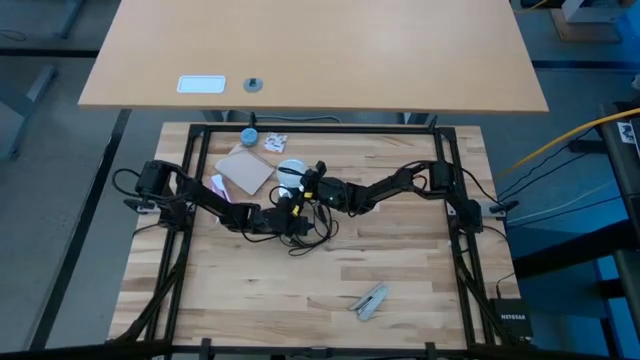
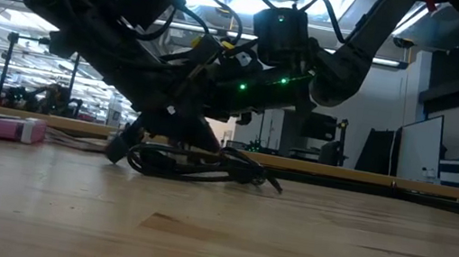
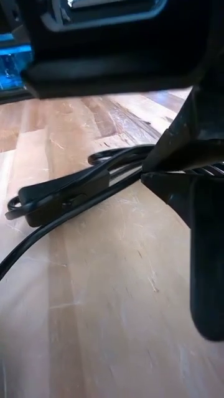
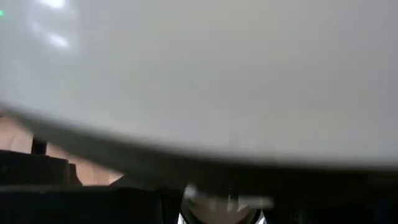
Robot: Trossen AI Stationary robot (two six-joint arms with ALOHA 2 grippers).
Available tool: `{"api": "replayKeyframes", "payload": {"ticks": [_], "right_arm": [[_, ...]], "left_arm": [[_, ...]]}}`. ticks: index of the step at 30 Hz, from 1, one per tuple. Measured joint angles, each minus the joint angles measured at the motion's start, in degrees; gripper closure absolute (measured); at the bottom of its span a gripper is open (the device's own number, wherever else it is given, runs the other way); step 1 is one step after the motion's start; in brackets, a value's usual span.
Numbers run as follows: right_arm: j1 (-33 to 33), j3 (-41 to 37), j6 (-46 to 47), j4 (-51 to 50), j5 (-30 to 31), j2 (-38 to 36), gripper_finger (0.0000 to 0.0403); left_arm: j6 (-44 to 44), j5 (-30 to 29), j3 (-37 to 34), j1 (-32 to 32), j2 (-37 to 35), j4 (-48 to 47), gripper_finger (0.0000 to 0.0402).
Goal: Screw lightbulb
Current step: Remove the lightbulb from the lamp
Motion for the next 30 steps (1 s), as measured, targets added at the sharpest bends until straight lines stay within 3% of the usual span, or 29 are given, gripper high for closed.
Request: {"api": "replayKeyframes", "payload": {"ticks": [10,18,25,30], "right_arm": [[0.2,0.1,-0.1,-0.5,-1.5,0.0,0.0237],[0.3,0.2,-1.1,-1.6,-3.1,0.0,0.0237],[0.1,0.1,0.0,-3.3,-3.9,0.0,0.0237],[0.1,0.1,2.0,-4.0,-6.4,-0.2,0.0237]], "left_arm": [[0.6,4.9,-0.2,-1.2,-2.3,-1.1,0.0341],[-7.0,4.6,-0.2,-4.5,-2.4,0.5,0.0272],[-7.3,-2.9,-0.1,-6.8,-2.5,2.5,0.0291],[-6.3,-4.6,-0.1,-7.6,-2.5,5.4,0.0314]]}}
